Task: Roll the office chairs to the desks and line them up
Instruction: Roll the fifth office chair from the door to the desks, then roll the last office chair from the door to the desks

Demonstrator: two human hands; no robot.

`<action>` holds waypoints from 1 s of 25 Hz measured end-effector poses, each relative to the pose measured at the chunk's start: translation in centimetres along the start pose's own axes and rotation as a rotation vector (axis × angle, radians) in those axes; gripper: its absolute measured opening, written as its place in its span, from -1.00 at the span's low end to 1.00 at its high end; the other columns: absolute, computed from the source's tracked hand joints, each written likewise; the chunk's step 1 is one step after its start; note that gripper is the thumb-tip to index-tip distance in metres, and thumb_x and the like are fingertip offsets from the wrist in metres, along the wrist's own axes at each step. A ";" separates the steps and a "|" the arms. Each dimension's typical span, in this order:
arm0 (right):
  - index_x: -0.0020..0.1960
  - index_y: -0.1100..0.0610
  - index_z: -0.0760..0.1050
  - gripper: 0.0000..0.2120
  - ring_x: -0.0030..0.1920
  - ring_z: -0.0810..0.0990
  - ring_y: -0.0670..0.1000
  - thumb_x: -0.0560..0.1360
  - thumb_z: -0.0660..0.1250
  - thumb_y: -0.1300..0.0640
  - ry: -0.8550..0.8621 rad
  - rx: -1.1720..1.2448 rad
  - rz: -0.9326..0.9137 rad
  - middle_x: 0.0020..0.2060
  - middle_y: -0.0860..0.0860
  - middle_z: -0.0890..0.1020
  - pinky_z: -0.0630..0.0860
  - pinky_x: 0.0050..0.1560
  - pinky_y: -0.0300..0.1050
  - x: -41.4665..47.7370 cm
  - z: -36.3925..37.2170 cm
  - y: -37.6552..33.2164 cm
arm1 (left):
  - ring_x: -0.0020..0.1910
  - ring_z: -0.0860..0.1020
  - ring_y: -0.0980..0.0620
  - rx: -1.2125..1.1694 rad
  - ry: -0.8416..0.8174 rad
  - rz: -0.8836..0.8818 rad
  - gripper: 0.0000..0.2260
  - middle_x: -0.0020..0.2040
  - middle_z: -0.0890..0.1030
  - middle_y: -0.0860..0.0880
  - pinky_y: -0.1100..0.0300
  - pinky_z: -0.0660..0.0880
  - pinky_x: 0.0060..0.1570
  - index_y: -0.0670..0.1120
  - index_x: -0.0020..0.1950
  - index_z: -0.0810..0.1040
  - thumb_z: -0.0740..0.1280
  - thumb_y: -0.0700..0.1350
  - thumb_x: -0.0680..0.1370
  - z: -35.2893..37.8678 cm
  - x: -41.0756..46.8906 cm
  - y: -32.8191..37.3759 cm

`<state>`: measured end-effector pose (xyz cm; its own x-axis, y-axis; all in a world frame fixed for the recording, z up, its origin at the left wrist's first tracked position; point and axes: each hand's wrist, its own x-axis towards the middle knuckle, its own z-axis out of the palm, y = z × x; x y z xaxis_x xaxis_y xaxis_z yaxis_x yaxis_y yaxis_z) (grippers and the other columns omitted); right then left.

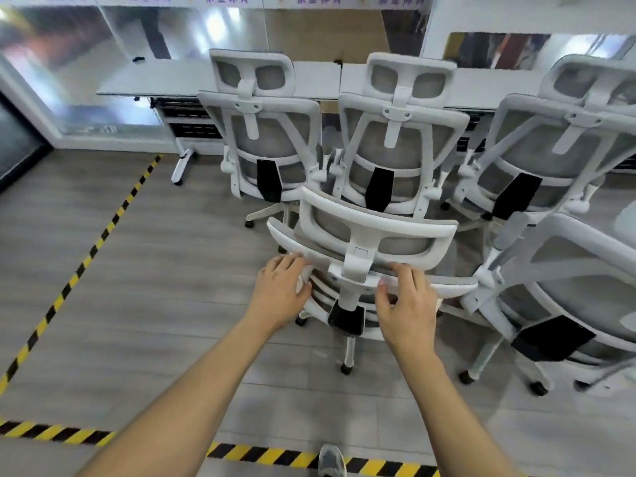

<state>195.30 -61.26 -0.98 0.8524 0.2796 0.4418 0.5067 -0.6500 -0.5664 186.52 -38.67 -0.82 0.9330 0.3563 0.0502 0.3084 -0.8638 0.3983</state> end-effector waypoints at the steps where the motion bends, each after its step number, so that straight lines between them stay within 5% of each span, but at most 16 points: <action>1: 0.22 0.12 0.53 -0.73 0.08 0.54 0.08 0.54 0.34 0.12 -0.003 0.031 -0.049 0.08 0.03 0.59 0.43 0.17 -0.01 -0.1 0.4 -1.3 | 0.37 0.38 -0.10 -0.002 0.049 -0.010 -0.62 0.38 0.49 0.06 -0.08 0.38 0.30 0.06 0.35 0.45 0.25 0.03 0.53 -0.8 -1.3 -0.1; 8: 0.26 0.06 0.52 -0.70 0.19 0.52 0.06 0.55 0.30 0.05 -0.308 0.210 -0.344 0.17 -0.02 0.56 0.42 0.23 0.04 -4.2 5.7 -13.8 | 0.17 0.49 -0.07 0.026 0.309 -0.256 -0.72 0.19 0.56 0.07 -0.01 0.44 0.10 0.07 0.22 0.50 0.22 0.05 0.53 -6.4 -14.3 -5.0; 12: 0.33 0.03 0.52 -0.64 0.22 0.51 0.05 0.55 0.34 0.04 -0.439 0.279 -0.546 0.21 -0.02 0.53 0.40 0.27 0.02 -10.9 7.8 -24.2 | 0.28 0.43 -0.03 0.070 0.448 -0.436 -0.67 0.28 0.51 0.07 -0.01 0.41 0.20 0.09 0.31 0.47 0.18 0.10 0.57 -11.5 -25.8 -10.7; 19: 0.39 -0.02 0.47 -0.60 0.28 0.44 -0.05 0.56 0.34 0.02 -0.645 0.429 -0.841 0.26 -0.07 0.51 0.16 0.26 -0.26 -30.8 8.9 -44.3 | 0.34 0.41 -0.06 0.144 0.718 -0.805 -0.69 0.32 0.49 0.05 -0.05 0.38 0.28 0.09 0.28 0.52 0.27 0.06 0.54 -18.7 -52.9 -19.7; 25: 0.39 -0.02 0.49 -0.58 0.23 0.47 -0.03 0.54 0.27 -0.04 -0.833 0.585 -1.062 0.27 -0.08 0.52 0.23 0.17 -0.22 -49.8 9.3 -59.6 | 0.36 0.40 -0.07 0.209 0.860 -1.132 -0.64 0.33 0.50 0.04 -0.04 0.35 0.28 0.10 0.26 0.53 0.19 0.11 0.50 -22.5 -75.7 -25.0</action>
<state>123.87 -29.87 4.29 -0.2214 0.8819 0.4163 0.7347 0.4315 -0.5234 104.00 -36.00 6.02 -0.2047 0.9097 0.3613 0.8868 0.0161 0.4618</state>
